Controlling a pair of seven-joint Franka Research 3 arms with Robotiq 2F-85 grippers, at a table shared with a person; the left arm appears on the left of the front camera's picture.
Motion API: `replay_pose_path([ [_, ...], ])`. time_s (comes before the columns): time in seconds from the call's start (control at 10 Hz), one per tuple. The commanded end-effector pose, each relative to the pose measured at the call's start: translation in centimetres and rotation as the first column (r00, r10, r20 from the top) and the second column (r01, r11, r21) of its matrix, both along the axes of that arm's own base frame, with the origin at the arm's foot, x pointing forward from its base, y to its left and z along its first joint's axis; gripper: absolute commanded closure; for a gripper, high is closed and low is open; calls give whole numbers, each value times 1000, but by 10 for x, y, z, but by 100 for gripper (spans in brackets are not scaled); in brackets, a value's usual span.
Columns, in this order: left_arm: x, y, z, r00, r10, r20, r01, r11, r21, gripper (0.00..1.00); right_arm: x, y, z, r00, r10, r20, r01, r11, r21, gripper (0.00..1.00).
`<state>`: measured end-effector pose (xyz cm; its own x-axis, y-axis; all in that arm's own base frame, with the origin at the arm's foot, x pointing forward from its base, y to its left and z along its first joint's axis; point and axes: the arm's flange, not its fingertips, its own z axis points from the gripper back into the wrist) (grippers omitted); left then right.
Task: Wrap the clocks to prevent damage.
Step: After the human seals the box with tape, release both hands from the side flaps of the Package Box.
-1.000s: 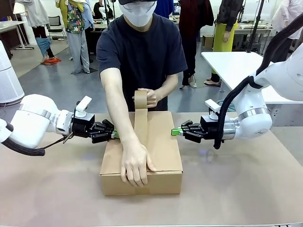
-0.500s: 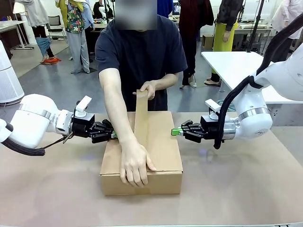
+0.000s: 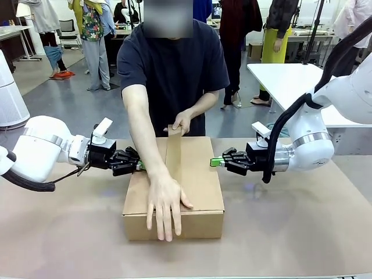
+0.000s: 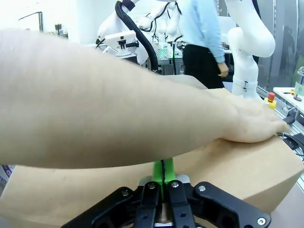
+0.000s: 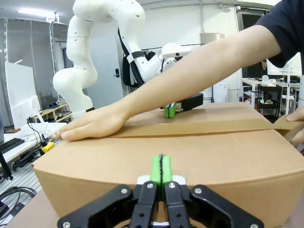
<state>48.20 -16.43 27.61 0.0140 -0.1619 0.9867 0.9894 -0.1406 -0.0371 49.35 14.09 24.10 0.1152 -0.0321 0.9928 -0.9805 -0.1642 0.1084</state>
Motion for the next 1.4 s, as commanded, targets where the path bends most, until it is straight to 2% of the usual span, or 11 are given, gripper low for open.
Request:
replay_pose_path([
  [0.0, 0, -2, -2, 1000, 16, -6, -16, 1000, 21, 100, -1, 0, -2, 1000, -13, -7, 13, 1000, -1, 99],
  [1.3, 0, -2, -2, 1000, 16, -6, -16, 1000, 21, 100, -1, 0, -2, 1000, -13, -7, 13, 1000, -1, 99],
])
